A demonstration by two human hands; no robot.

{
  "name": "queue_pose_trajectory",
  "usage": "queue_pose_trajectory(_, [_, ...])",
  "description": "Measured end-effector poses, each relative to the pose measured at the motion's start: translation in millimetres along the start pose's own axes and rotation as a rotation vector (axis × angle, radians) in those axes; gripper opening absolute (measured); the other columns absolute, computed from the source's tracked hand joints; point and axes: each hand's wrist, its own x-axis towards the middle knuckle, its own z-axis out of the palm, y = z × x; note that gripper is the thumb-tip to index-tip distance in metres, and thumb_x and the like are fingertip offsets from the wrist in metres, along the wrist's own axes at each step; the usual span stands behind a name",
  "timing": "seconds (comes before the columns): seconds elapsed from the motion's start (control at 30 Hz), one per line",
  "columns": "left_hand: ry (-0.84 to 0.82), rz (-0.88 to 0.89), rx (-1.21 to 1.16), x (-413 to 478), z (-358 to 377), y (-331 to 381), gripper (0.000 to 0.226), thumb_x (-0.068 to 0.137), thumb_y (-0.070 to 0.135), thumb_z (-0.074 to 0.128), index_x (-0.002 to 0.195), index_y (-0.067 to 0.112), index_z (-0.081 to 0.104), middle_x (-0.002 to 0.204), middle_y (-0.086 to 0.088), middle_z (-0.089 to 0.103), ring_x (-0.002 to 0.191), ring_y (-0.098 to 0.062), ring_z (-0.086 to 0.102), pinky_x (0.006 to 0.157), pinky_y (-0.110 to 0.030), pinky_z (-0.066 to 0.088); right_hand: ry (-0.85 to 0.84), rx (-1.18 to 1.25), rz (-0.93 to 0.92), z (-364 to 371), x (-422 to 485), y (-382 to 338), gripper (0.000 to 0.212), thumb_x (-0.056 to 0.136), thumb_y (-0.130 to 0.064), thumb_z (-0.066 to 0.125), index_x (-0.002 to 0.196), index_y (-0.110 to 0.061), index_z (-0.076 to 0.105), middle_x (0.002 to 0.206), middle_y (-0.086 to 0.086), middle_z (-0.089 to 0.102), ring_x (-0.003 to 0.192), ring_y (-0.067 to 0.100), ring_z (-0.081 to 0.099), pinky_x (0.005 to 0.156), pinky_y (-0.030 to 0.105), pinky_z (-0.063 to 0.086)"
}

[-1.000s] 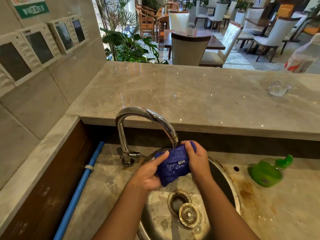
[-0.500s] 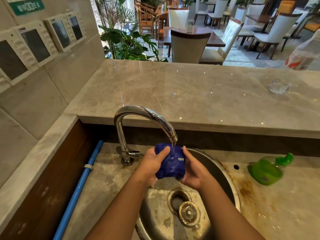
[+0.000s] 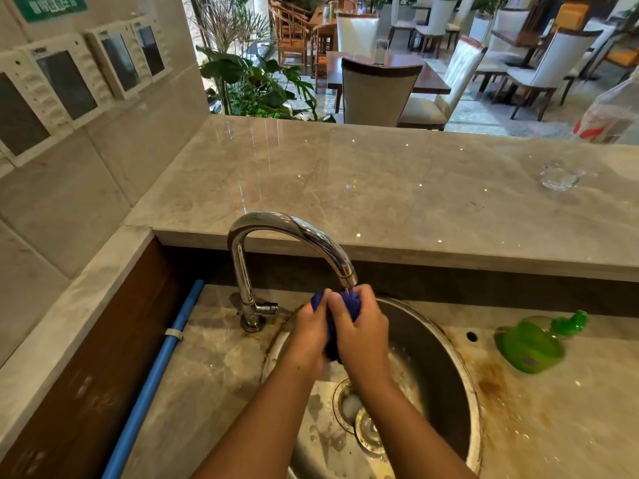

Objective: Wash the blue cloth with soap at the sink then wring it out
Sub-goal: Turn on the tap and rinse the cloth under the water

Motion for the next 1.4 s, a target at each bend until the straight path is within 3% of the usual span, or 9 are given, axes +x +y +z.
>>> queue_pose_trajectory(0.13, [-0.125, -0.088, -0.275, -8.5, 7.1, -2.8, 0.032, 0.101, 0.036, 0.056, 0.111, 0.009, 0.070, 0.086, -0.010, 0.078, 0.077, -0.022, 0.076, 0.064, -0.033, 0.058, 0.075, -0.268, -0.029, 13.7, 18.4, 16.7, 0.033, 0.097, -0.050, 0.048, 0.088, -0.019, 0.048, 0.068, -0.006, 0.057, 0.060, 0.010, 0.056, 0.052, 0.022, 0.039])
queue_pose_trajectory(0.33, [-0.133, -0.053, -0.235, -8.6, -2.6, -3.8, 0.034, 0.102, 0.028, 0.053, 0.128, 0.007, 0.063, 0.119, -0.017, 0.074, 0.109, -0.032, 0.071, 0.087, -0.048, 0.057, 0.049, -0.441, -0.015, -3.5, 52.6, 40.9, 0.022, 0.100, -0.037, 0.050, 0.094, -0.016, 0.050, 0.082, -0.002, 0.058, 0.075, 0.017, 0.059, 0.065, 0.034, 0.049])
queue_pose_trajectory(0.47, [-0.052, -0.015, -0.157, -1.3, -4.8, 5.4, 0.023, 0.102, 0.031, 0.055, 0.112, 0.014, 0.065, 0.107, -0.012, 0.076, 0.097, -0.029, 0.072, 0.083, -0.049, 0.059, -0.001, -0.188, -0.006, -13.1, 44.3, 36.7, 0.019, 0.099, -0.033, 0.055, 0.089, -0.017, 0.053, 0.073, -0.003, 0.060, 0.064, 0.009, 0.058, 0.061, 0.028, 0.048])
queue_pose_trajectory(0.6, [0.002, -0.095, -0.150, 6.4, 1.3, 2.3, 0.031, 0.099, 0.041, 0.058, 0.112, 0.014, 0.067, 0.105, -0.011, 0.075, 0.100, -0.031, 0.070, 0.086, -0.049, 0.056, -0.013, 0.012, -0.016, 4.0, 13.7, 24.6, 0.029, 0.100, -0.034, 0.053, 0.077, -0.017, 0.054, 0.063, -0.004, 0.056, 0.053, 0.002, 0.052, 0.053, 0.020, 0.044])
queue_pose_trajectory(0.7, [-0.063, -0.136, -0.240, 2.4, 8.7, -11.8, 0.037, 0.099, 0.044, 0.056, 0.106, 0.011, 0.070, 0.088, -0.009, 0.077, 0.083, -0.024, 0.075, 0.072, -0.037, 0.057, 0.065, -0.171, -0.021, 16.4, 15.3, 32.0, 0.041, 0.097, -0.054, 0.042, 0.081, -0.018, 0.052, 0.066, -0.003, 0.059, 0.060, 0.012, 0.058, 0.057, 0.031, 0.049])
queue_pose_trajectory(0.83, [-0.104, -0.108, -0.230, -4.6, 5.6, -17.6, 0.033, 0.102, 0.035, 0.053, 0.120, 0.011, 0.067, 0.111, -0.015, 0.076, 0.099, -0.031, 0.074, 0.078, -0.045, 0.060, 0.058, -0.467, 0.062, -3.3, 45.5, 53.9, 0.041, 0.098, -0.054, 0.038, 0.100, -0.016, 0.055, 0.085, 0.001, 0.063, 0.079, 0.020, 0.064, 0.070, 0.039, 0.055])
queue_pose_trajectory(1.03, [0.041, 0.048, -0.007, 8.4, -3.8, -1.8, 0.026, 0.100, 0.031, 0.059, 0.115, 0.010, 0.065, 0.107, -0.015, 0.076, 0.097, -0.033, 0.075, 0.087, -0.055, 0.060, -0.006, -0.153, 0.042, -28.2, 51.3, 42.6, 0.025, 0.097, -0.036, 0.060, 0.082, -0.017, 0.055, 0.072, -0.001, 0.060, 0.062, 0.009, 0.057, 0.059, 0.025, 0.044])
queue_pose_trajectory(1.23, [0.152, 0.272, 0.392, 17.7, -3.4, 0.9, 0.024, 0.103, 0.037, 0.050, 0.097, 0.017, 0.063, 0.089, -0.005, 0.070, 0.083, -0.022, 0.068, 0.074, -0.034, 0.054, 0.058, 0.148, 0.111, -13.2, 20.2, 21.2, 0.032, 0.101, -0.035, 0.051, 0.078, -0.014, 0.059, 0.064, -0.002, 0.058, 0.053, 0.005, 0.053, 0.053, 0.017, 0.046])
queue_pose_trajectory(1.4, [0.103, 0.070, 0.081, 11.0, 6.2, -3.2, 0.035, 0.103, 0.049, 0.044, 0.102, 0.021, 0.065, 0.100, -0.012, 0.073, 0.096, -0.031, 0.071, 0.086, -0.049, 0.058, 0.075, 0.076, 0.081, 13.2, 11.5, 23.7, 0.033, 0.102, -0.034, 0.051, 0.075, -0.017, 0.059, 0.063, -0.003, 0.059, 0.053, 0.002, 0.052, 0.052, 0.016, 0.043])
